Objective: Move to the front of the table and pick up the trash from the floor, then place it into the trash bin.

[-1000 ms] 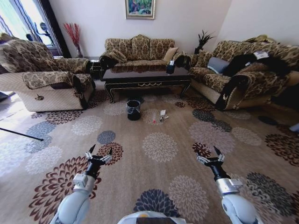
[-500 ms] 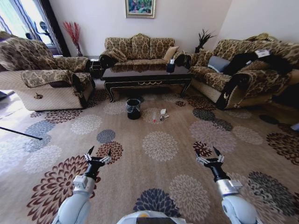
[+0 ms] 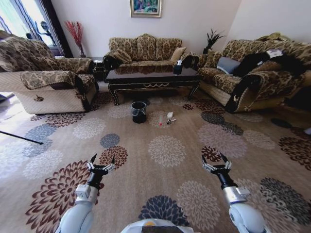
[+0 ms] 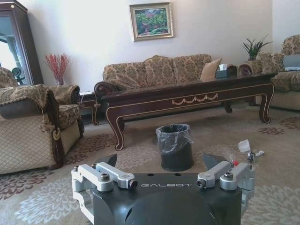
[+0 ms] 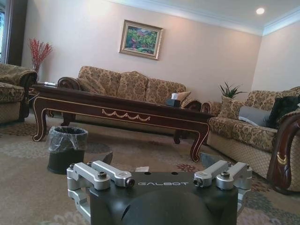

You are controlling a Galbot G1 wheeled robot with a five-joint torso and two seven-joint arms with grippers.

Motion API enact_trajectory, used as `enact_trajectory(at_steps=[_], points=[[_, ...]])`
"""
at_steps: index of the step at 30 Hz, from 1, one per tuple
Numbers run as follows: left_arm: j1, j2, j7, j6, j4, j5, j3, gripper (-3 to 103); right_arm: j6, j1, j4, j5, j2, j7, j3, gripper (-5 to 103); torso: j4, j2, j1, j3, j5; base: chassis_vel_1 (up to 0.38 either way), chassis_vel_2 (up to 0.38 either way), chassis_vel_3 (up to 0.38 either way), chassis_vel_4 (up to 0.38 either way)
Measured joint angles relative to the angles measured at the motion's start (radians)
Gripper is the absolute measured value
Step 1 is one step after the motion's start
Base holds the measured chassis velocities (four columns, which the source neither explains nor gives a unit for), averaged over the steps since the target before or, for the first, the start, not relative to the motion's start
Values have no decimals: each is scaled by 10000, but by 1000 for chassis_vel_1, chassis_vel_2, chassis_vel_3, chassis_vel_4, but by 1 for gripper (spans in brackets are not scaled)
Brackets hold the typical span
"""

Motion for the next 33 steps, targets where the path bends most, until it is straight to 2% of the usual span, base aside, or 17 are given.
enact_trajectory(at_steps=[33], points=[[-52, -154, -77, -36, 285, 7, -91, 100, 39, -47, -156, 46, 129, -258, -119, 100, 0, -1279, -338, -945, 0, 0, 0, 0, 0]])
